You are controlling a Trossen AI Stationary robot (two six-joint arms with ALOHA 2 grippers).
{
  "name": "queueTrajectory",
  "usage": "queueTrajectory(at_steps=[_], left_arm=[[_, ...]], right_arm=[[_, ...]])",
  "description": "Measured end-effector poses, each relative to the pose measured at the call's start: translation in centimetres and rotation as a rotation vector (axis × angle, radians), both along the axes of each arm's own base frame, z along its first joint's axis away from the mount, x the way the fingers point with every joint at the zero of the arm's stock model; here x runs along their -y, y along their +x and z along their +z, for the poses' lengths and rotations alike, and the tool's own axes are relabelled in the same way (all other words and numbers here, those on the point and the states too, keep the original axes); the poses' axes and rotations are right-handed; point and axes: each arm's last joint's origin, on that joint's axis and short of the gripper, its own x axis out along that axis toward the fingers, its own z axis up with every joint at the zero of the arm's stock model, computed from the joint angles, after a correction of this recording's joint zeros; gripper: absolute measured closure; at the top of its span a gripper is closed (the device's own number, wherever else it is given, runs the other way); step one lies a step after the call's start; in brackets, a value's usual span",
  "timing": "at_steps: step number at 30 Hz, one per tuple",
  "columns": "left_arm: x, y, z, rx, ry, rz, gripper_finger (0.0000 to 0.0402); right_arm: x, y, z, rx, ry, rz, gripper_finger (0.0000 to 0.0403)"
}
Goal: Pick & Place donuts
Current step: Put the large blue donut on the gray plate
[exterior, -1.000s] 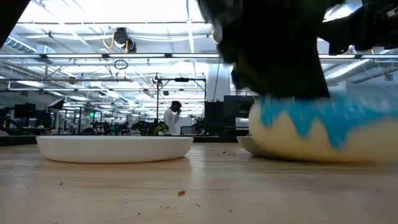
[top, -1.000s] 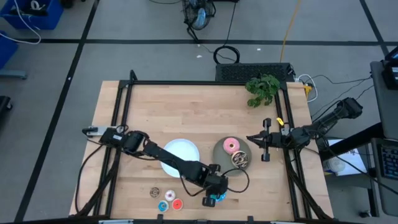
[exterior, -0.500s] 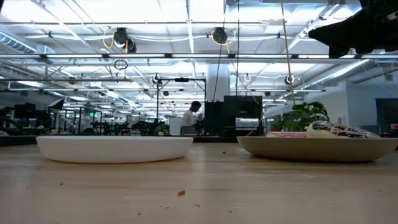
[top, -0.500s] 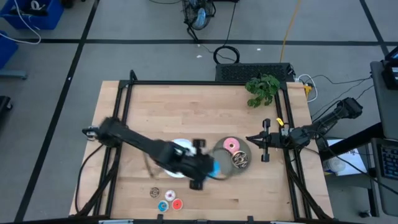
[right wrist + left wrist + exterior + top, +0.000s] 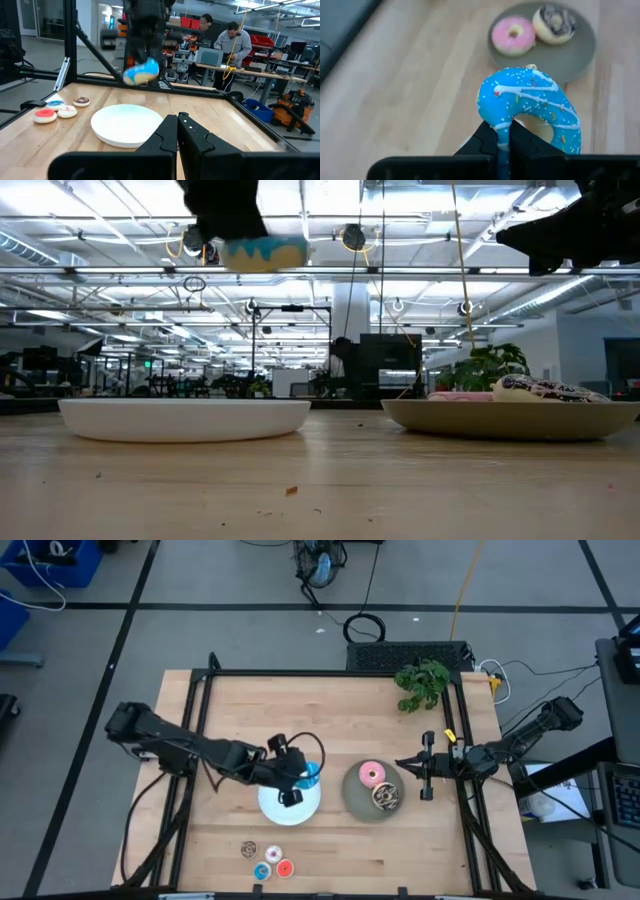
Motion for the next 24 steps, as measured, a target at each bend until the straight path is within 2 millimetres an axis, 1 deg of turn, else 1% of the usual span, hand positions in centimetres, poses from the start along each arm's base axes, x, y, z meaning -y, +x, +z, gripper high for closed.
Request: queueTrajectory(at_steps=[2, 5, 8, 11, 17, 20, 24], left_arm=[[-0.3, 0.3, -0.9, 0.005, -0.038, 0.007, 0.0385], [-0.1, 1.4, -1.9, 0.019, -0.068, -0.017, 0.0389], [0.3, 3.0, -2.0, 0.033, -0.074, -0.018, 0.0389], [0.5, 5.2, -2.1, 0.029, -0.092, -0.029, 0.0389], [0.9, 11.2, -3.7, -0.006, -0.103, -0.132, 0.0387], [0.8, 13.6, -5.1, -0.053, -0.123, -0.175, 0.0386], [0.5, 15.6, -7.7, -0.134, -0.134, -0.176, 0.0385]], right_arm=[[0.0, 0.0, 0.0, -0.001, 0.0, 0.0, 0.0403], [0.0, 0.0, 0.0, -0.001, -0.001, 0.0, 0.0403], [0.0, 0.0, -0.1, -0.006, -0.003, 0.0, 0.0403], [0.0, 0.0, -0.1, -0.01, -0.006, 0.0, 0.0403], [0.0, 0.0, -0.1, -0.01, -0.005, 0.0, 0.0403], [0.0, 0.0, -0.1, -0.012, -0.006, 0.0, 0.0403], [0.0, 0.0, -0.3, -0.027, -0.015, 0.0, 0.0403]])
